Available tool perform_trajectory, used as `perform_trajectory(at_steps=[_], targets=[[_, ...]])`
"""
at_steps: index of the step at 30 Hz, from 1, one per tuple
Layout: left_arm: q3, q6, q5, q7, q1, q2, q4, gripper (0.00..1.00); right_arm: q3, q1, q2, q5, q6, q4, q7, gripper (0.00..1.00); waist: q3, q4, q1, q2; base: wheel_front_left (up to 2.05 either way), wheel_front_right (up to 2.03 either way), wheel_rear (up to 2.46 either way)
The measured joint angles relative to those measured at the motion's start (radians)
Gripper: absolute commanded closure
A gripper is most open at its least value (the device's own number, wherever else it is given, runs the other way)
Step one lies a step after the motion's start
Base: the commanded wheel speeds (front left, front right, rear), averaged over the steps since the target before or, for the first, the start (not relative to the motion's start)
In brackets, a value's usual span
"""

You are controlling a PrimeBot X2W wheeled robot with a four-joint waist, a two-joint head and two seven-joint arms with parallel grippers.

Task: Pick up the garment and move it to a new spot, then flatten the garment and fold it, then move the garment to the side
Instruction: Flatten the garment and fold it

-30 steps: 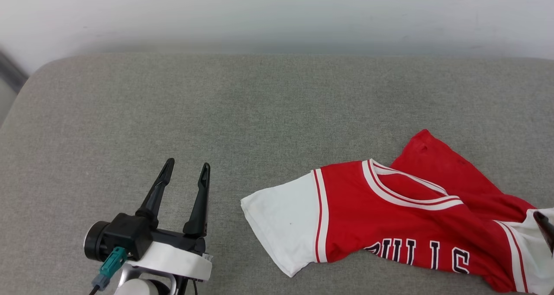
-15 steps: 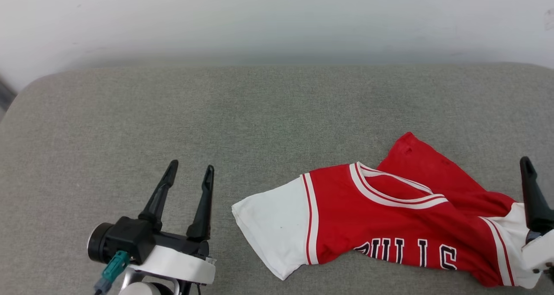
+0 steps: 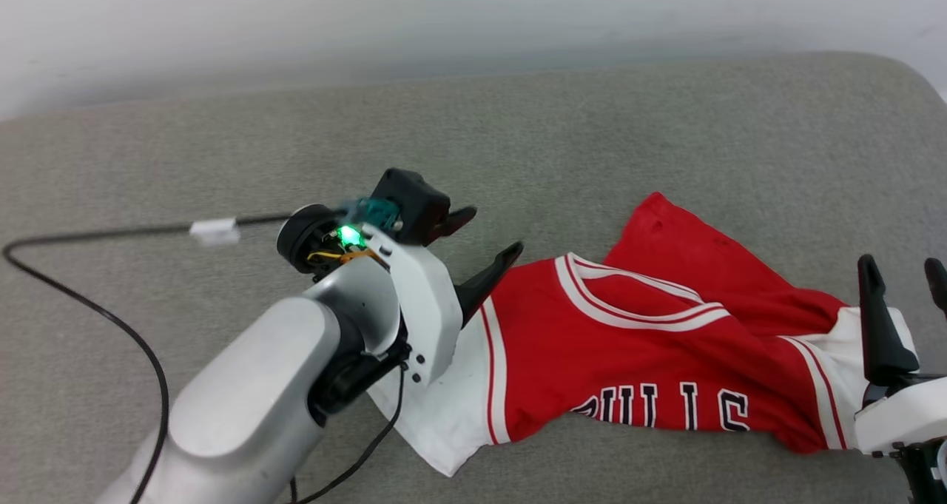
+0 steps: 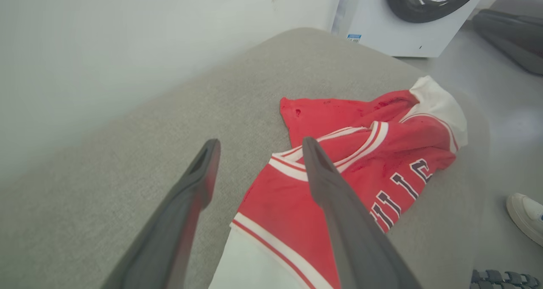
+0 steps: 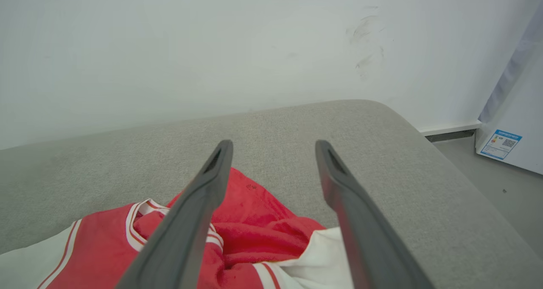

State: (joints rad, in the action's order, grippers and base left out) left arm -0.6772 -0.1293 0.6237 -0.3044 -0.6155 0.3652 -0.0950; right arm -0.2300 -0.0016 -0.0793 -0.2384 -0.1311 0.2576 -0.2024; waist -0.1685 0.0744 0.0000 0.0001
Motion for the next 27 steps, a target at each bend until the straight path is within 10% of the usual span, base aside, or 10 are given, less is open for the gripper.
perform_trajectory(at_steps=[12,27], targets=[[-0.206,0.0,0.282,-0.403,-0.232,0.093,-0.139,0.0,0.031,-0.026,0.018,0.01,0.0,-0.04,0.034,0.0,-0.082,0.107,0.0,0.0,0.0,0.0,0.0],[-0.329,0.0,0.335,-0.443,-0.343,0.137,-0.272,0.0,0.054,-0.054,0.026,0.007,0.0,-0.127,0.111,0.0,-0.207,0.218,0.0,0.0,0.0,0.0,0.0]])
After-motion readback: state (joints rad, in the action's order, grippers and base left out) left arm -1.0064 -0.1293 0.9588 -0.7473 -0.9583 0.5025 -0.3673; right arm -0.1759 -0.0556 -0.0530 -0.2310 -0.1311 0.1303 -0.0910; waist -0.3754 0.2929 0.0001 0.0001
